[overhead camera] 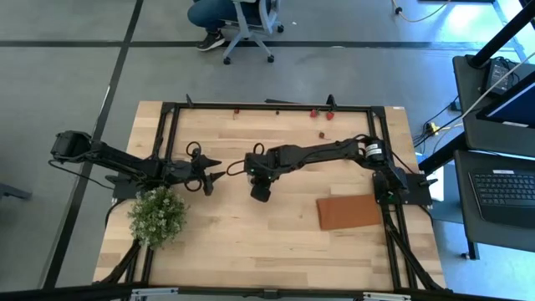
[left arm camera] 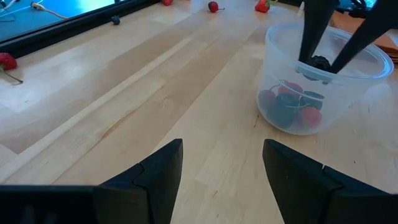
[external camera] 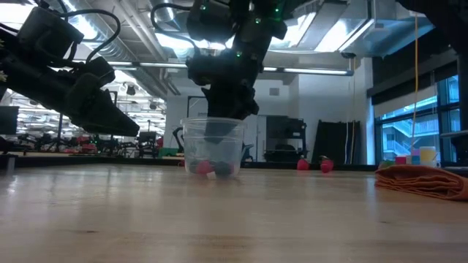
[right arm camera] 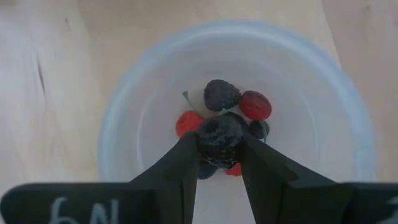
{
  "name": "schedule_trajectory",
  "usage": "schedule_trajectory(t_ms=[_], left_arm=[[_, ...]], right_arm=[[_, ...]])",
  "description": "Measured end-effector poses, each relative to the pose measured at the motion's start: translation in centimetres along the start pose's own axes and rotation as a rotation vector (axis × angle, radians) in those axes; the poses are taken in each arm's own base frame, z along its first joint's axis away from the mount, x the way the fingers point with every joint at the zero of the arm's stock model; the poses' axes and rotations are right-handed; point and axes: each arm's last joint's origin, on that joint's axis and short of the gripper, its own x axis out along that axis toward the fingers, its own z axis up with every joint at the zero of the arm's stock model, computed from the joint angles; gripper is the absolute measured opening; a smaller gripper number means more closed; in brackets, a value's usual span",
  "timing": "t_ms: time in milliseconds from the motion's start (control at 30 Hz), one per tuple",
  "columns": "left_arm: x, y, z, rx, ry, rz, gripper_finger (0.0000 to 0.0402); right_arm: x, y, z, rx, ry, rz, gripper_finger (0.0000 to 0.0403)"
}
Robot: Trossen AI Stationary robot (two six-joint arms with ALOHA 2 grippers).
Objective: Pick and placing Produce into tupperware
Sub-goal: Put the blackberry into the bin, then put the bottom strawberry into the bin
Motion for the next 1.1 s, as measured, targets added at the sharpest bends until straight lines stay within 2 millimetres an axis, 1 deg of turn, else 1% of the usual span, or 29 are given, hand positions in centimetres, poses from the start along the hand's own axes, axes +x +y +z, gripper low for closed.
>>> schedule_trajectory(t_ms=[133, 233, 467, 533, 633, 700, 767, 867, 933, 1000, 1100], left_arm=[[0.0, 0.0, 0.0, 0.0, 0.0, 0.0, 0.0215], [0.0, 0.0, 0.0, 0.0, 0.0, 0.0, 0.0215], [0.0, 0.0, 0.0, 0.0, 0.0, 0.0, 0.0215], [0.0, 0.0, 0.0, 0.0, 0.0, 0.0, 0.0215], [0.0, 0.0, 0.0, 0.0, 0.0, 0.0, 0.0215], [0.0, 0.0, 0.0, -0.001, 0.0, 0.0, 0.0215], [0.0, 0.0, 0.0, -0.001, 0.0, 0.0, 0.0215], [0.0, 0.0, 0.0, -0.001, 0.001, 0.0, 0.0215], [0.0, 0.0, 0.0, -0.001, 0.001, 0.0, 0.0215], [0.0, 0.0, 0.0, -0.001, 0.001, 0.0, 0.0215], [0.0, 0.0, 0.0, -0.002, 0.001, 0.0, 0.0215]], right_arm=[[0.0, 0.0, 0.0, 0.001, 0.0, 0.0, 0.0118], [0.0, 0.0, 0.0, 0.002, 0.001, 0.0, 0.0133], [0.0, -0.2, 0.0, 0.005, 0.0, -0.001, 0.0186], [-0.3, -0.1, 0.0, 0.004, 0.0, -0.001, 0.0199], [-2.3, -0.2, 0.2, 0.011, -0.026, 0.007, 0.0212], [-4.5, -0.4, 0.4, 0.011, -0.057, 0.016, 0.0216], [-6.8, -1.0, 0.4, -0.024, -0.077, 0.015, 0.0217], [-10.4, -2.1, -0.1, -0.036, -0.082, -0.002, 0.0216], [-12.6, -3.0, -0.7, 0.016, -0.072, -0.022, 0.0214], [-14.3, -4.1, -1.5, 0.096, -0.032, -0.048, 0.0213], [-15.6, -5.5, -2.9, 0.198, 0.014, -0.135, 0.0215]])
